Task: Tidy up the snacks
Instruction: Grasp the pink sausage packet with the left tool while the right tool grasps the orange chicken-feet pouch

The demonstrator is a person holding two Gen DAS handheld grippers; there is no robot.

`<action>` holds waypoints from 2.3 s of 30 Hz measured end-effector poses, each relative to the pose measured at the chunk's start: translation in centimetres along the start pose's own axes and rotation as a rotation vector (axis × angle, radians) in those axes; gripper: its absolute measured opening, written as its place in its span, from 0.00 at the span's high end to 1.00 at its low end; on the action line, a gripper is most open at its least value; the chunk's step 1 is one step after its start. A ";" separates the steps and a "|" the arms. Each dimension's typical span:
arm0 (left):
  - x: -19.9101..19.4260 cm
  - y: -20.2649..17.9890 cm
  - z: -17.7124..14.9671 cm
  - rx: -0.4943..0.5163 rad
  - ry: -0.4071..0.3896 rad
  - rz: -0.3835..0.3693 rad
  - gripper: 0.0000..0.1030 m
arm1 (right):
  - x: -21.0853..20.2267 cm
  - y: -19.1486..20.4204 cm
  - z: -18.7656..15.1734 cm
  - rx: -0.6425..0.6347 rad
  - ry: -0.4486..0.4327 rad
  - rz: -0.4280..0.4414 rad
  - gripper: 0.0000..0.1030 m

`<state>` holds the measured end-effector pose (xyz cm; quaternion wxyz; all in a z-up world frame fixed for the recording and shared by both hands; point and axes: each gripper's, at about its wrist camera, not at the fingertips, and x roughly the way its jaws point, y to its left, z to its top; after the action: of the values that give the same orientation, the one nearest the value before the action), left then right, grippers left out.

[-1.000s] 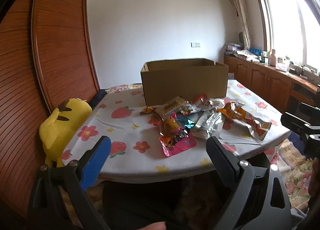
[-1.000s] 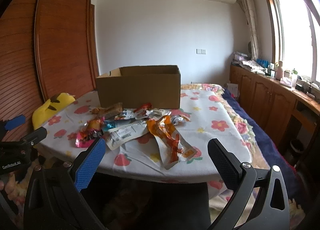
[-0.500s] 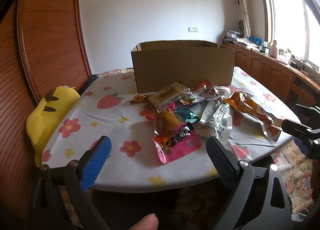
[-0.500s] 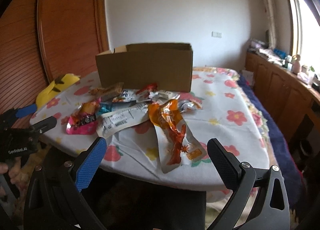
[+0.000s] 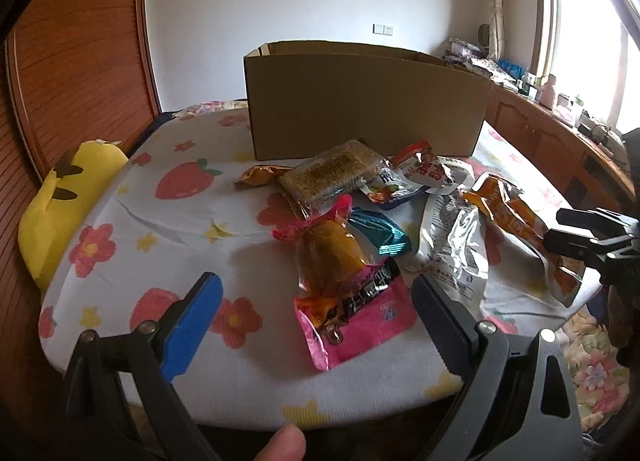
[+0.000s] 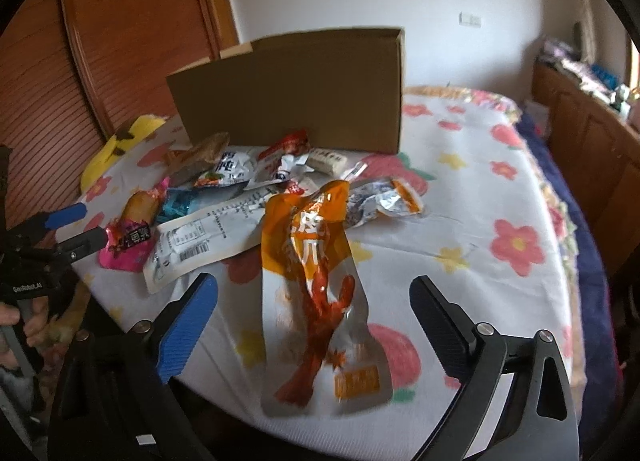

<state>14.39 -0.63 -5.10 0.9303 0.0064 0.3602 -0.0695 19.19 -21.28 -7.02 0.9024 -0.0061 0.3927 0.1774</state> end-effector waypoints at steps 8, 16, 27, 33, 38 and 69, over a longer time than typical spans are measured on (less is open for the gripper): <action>2.2 0.9 1.1 -0.058 0.068 -0.063 0.07 | 2.5 -0.8 1.1 -0.033 0.068 0.040 0.18; 4.3 1.1 2.2 -0.109 0.116 -0.084 0.08 | 3.7 -0.3 0.6 -0.096 0.087 0.023 0.27; 5.8 1.4 2.6 -0.136 0.175 -0.101 0.16 | 4.2 0.6 0.2 -0.162 0.073 -0.028 0.26; 5.5 2.0 2.6 -0.123 0.183 -0.114 0.36 | 4.1 0.4 0.4 -0.162 0.083 -0.012 0.27; 5.4 2.7 2.8 -0.129 0.182 -0.119 0.45 | 4.2 -0.1 1.0 -0.166 0.109 0.010 0.40; 1.9 3.3 2.1 -0.059 0.051 -0.127 0.67 | 1.2 1.2 2.9 -0.191 0.037 0.027 0.61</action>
<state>17.59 2.28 -4.95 0.9143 -0.0419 0.3853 -0.1174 21.63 -19.34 -5.69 0.8877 -0.0904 0.3907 0.2261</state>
